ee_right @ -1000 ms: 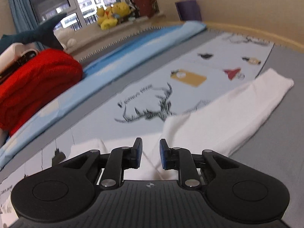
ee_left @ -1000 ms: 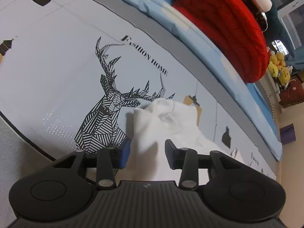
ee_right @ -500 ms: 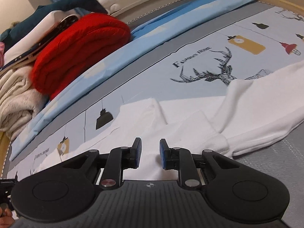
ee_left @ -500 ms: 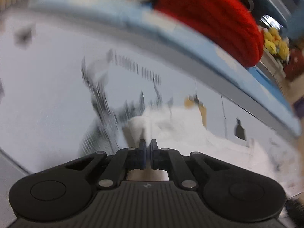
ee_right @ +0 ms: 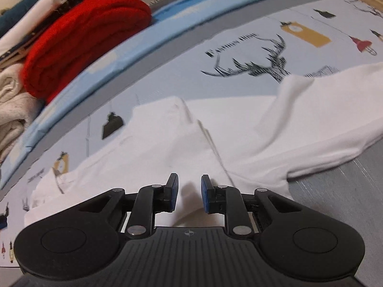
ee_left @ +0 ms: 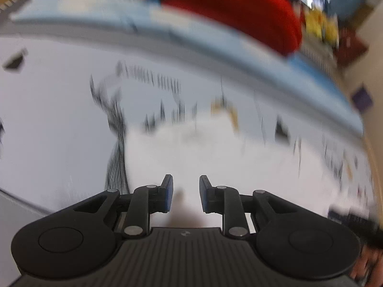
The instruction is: Fold small clothes
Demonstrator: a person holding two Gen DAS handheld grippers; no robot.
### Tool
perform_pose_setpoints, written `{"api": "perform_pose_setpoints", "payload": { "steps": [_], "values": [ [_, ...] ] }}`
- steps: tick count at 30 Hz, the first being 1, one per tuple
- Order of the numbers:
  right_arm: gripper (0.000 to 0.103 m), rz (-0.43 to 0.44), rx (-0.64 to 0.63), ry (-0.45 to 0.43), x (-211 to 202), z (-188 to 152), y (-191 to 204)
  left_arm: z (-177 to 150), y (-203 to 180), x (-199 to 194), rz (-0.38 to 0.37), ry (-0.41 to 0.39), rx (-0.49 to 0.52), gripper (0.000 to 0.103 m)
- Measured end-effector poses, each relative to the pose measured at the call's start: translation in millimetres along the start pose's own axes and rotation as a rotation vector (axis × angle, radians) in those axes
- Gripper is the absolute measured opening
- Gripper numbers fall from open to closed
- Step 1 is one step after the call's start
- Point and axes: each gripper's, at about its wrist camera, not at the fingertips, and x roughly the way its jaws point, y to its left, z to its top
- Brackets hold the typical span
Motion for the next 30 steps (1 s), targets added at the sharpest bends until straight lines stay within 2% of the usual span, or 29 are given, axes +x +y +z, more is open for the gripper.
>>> {"api": "perform_pose_setpoints", "payload": {
  "steps": [1, 3, 4, 5, 10, 13, 16, 20, 22, 24, 26, 28, 30],
  "values": [
    [0.021, -0.013, 0.010, 0.006, 1, 0, -2, -7, 1, 10, 0.014, 0.061, 0.023, 0.026],
    [0.021, -0.046, 0.022, 0.013, 4, 1, -6, -23, 4, 29, 0.092, 0.165, 0.106, 0.023],
    [0.021, -0.064, 0.024, 0.014, 5, 2, -8, -27, 4, 29, 0.099, 0.154, 0.147, 0.023],
    [0.021, -0.076, 0.027, 0.015, 6, 3, -9, -26, 4, 26, 0.094, 0.156, 0.145, 0.023],
    [0.021, -0.090, 0.049, 0.042, 14, 8, -16, -17, 7, 8, 0.091, 0.100, 0.108, 0.026],
    [0.022, -0.096, 0.034, 0.048, 16, 8, -14, -11, 3, 7, 0.061, 0.072, 0.086, 0.026],
    [0.003, -0.085, -0.029, 0.032, 12, 10, -6, -12, -2, 7, 0.053, 0.064, 0.098, 0.026],
    [0.002, -0.047, -0.075, -0.101, -10, 18, 2, -15, -5, 11, 0.057, 0.074, 0.110, 0.026],
    [0.002, -0.036, -0.085, -0.145, -17, 21, 4, -21, -4, 18, 0.084, 0.110, 0.133, 0.026],
    [0.004, -0.096, -0.100, -0.118, -11, 21, 4, -29, 1, 28, 0.120, 0.157, 0.152, 0.026],
    [0.006, -0.167, -0.099, -0.064, -1, 18, 0, -30, 1, 27, 0.124, 0.155, 0.148, 0.026],
    [0.006, -0.167, -0.091, -0.081, -3, 15, -1, -27, -4, 18, 0.115, 0.127, 0.145, 0.026],
    [0.006, -0.111, -0.116, -0.091, -6, 15, 4, -28, -11, 12, 0.074, 0.104, 0.159, 0.032]
  ]
}}
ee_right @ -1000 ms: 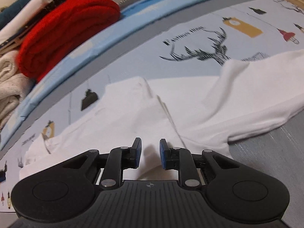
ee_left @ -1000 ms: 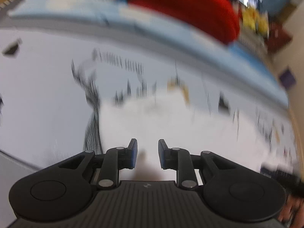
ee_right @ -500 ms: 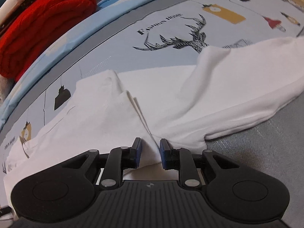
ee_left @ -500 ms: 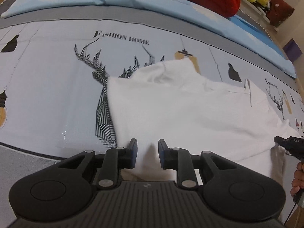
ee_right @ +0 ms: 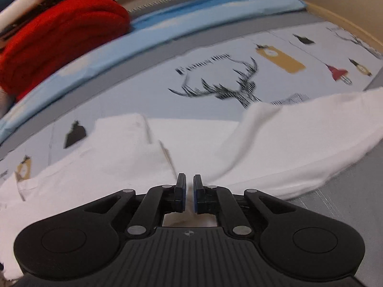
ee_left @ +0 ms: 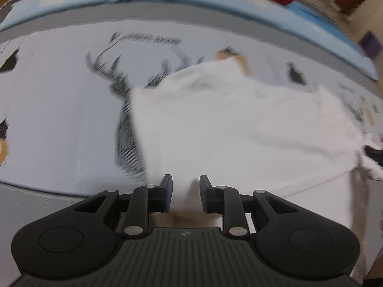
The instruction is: Fold small clothes
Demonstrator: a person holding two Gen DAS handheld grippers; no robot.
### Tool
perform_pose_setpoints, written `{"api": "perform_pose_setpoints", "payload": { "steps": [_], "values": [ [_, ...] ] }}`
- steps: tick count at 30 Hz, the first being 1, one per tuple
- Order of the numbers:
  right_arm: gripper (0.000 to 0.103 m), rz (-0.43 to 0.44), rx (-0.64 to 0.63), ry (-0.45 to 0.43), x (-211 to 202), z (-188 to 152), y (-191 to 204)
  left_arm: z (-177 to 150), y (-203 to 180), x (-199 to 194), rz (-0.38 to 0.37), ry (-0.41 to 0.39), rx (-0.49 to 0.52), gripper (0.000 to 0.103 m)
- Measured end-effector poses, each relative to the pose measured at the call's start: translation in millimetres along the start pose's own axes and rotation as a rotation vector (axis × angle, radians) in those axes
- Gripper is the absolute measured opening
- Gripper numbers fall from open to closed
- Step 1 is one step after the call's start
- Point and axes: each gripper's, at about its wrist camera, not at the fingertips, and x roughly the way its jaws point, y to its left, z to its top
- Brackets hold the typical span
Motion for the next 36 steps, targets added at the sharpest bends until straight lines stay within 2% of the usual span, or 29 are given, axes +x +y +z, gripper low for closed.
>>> {"api": "perform_pose_setpoints", "payload": {
  "steps": [2, 4, 5, 8, 12, 14, 16, 19, 26, 31, 36],
  "values": [
    [0.011, 0.071, 0.000, 0.039, 4, -3, 0, -4, -3, 10, 0.010, 0.041, 0.006, 0.037],
    [0.016, 0.046, 0.031, 0.160, 22, -9, -8, -10, -8, 21, 0.070, 0.073, 0.046, 0.036],
    [0.012, 0.042, 0.066, 0.174, 26, -12, -16, -10, -11, 20, 0.084, 0.064, 0.057, 0.037],
    [0.019, 0.009, 0.096, 0.146, 11, -1, -24, -2, -19, -6, 0.086, -0.044, 0.029, 0.037],
    [0.027, 0.046, 0.086, 0.028, -19, 17, -38, 4, -49, -43, 0.096, -0.208, 0.067, 0.055],
    [0.032, 0.038, 0.092, 0.005, -26, 24, -49, 6, -66, -52, 0.078, -0.247, 0.074, 0.055],
    [0.032, 0.038, 0.125, 0.005, -31, 27, -66, 5, -79, -56, 0.058, -0.271, 0.093, 0.055],
    [0.032, 0.013, 0.147, -0.020, -40, 28, -94, 5, -95, -51, 0.084, -0.289, 0.126, 0.055],
    [0.032, -0.077, 0.257, -0.080, -56, 41, -198, 1, -101, -46, 0.070, -0.291, 0.078, 0.055],
    [0.032, -0.158, 0.443, -0.089, -56, 43, -296, 4, -94, -47, 0.064, -0.287, 0.015, 0.055],
    [0.033, -0.212, 0.569, -0.090, -41, 35, -358, 6, -94, -46, 0.046, -0.286, -0.018, 0.055]
  ]
}}
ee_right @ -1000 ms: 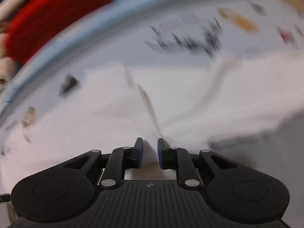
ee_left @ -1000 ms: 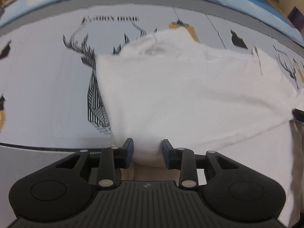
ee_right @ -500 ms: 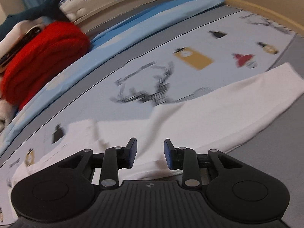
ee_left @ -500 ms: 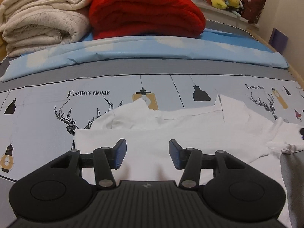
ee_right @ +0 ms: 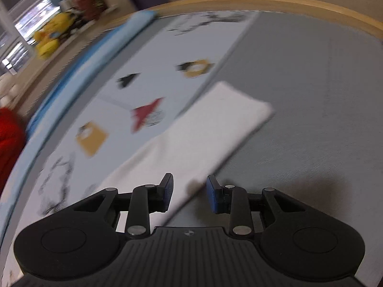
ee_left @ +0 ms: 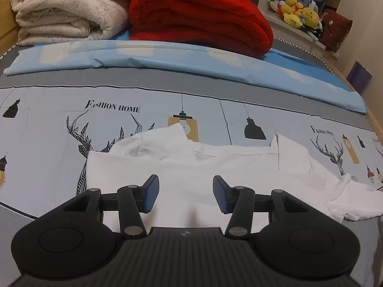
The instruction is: Fold small clothes
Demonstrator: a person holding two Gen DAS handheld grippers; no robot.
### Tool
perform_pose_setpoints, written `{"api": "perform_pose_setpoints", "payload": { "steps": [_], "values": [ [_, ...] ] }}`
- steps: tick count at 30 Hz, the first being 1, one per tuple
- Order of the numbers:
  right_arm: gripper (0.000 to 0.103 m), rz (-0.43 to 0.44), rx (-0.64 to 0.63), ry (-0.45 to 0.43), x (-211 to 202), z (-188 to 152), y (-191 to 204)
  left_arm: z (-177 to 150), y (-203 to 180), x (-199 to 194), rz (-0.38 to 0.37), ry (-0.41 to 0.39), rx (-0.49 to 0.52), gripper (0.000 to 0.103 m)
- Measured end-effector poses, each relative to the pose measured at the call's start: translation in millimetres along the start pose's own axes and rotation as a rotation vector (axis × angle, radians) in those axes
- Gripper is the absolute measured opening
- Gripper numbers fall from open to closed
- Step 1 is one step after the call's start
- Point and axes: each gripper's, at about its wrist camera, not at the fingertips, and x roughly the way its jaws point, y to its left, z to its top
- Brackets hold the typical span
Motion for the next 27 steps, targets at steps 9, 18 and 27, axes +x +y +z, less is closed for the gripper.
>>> {"api": "perform_pose_setpoints", "payload": {
  "steps": [9, 18, 27],
  "values": [
    [0.032, 0.057, 0.145, -0.012, 25, 4, -30, -2, -1, 3, -0.001, 0.012, -0.004, 0.055],
    [0.005, 0.018, 0.157, -0.058, 31, 7, -26, -1, 13, 0, 0.007, 0.012, -0.027, 0.055],
    [0.004, -0.118, -0.353, -0.351, -31, -32, 117, 11, 49, -21, 0.002, -0.012, -0.143, 0.055]
  ]
}}
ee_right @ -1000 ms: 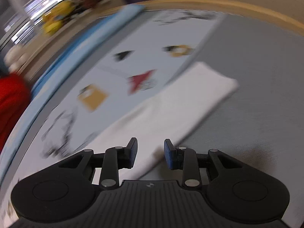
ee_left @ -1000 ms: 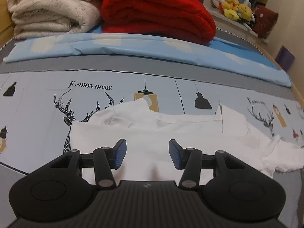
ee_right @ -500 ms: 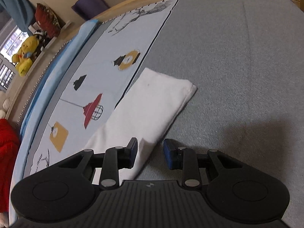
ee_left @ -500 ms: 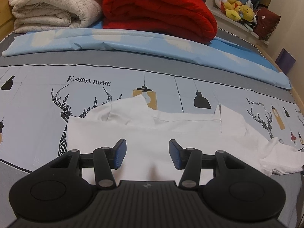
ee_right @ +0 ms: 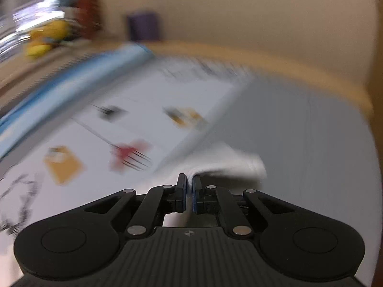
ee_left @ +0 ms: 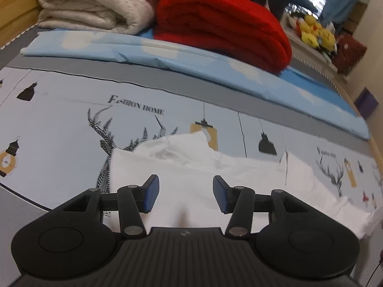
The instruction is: Fold small clothes
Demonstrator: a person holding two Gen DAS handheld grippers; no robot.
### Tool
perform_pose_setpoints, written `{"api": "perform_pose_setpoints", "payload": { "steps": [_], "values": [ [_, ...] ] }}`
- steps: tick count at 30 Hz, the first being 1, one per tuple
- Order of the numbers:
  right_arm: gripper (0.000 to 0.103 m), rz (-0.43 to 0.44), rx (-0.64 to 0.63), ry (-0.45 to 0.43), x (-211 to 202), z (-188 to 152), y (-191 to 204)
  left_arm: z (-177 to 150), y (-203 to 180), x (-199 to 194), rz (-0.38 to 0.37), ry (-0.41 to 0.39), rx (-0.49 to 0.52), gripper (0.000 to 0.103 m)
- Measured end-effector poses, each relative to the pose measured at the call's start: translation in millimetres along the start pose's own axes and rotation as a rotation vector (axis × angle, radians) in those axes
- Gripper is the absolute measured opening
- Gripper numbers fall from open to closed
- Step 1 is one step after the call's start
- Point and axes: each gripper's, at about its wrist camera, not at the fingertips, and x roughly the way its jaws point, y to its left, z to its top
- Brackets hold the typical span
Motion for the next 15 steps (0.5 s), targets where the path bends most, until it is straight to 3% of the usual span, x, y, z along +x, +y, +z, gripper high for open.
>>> {"api": "perform_pose_setpoints", "payload": {
  "steps": [3, 6, 8, 10, 11, 13, 15],
  "values": [
    [0.004, 0.225, -0.145, -0.124, -68, -9, 83, 8, 14, -5, -0.003, 0.004, -0.045, 0.055],
    [0.004, 0.550, -0.235, -0.148, -143, -42, 161, 17, 30, -8, -0.026, 0.009, -0.127, 0.055],
    [0.005, 0.796, -0.265, -0.076, -182, -67, 204, 20, 38, -7, -0.047, 0.022, -0.179, 0.055],
    [0.005, 1.014, -0.312, 0.100, -209, -94, 243, 21, 42, -5, -0.057, 0.038, -0.198, 0.055],
    [0.006, 1.082, -0.344, 0.214, -217, -108, 260, 20, 42, -3, -0.056, 0.047, -0.196, 0.055],
    [0.006, 1.081, -0.423, 0.345, -229, -126, 279, 18, 43, 1, -0.062, 0.068, -0.194, 0.053],
    [0.009, 0.999, -0.482, 0.426, -234, -135, 284, 15, 45, 7, -0.072, 0.091, -0.206, 0.049]
  ]
}}
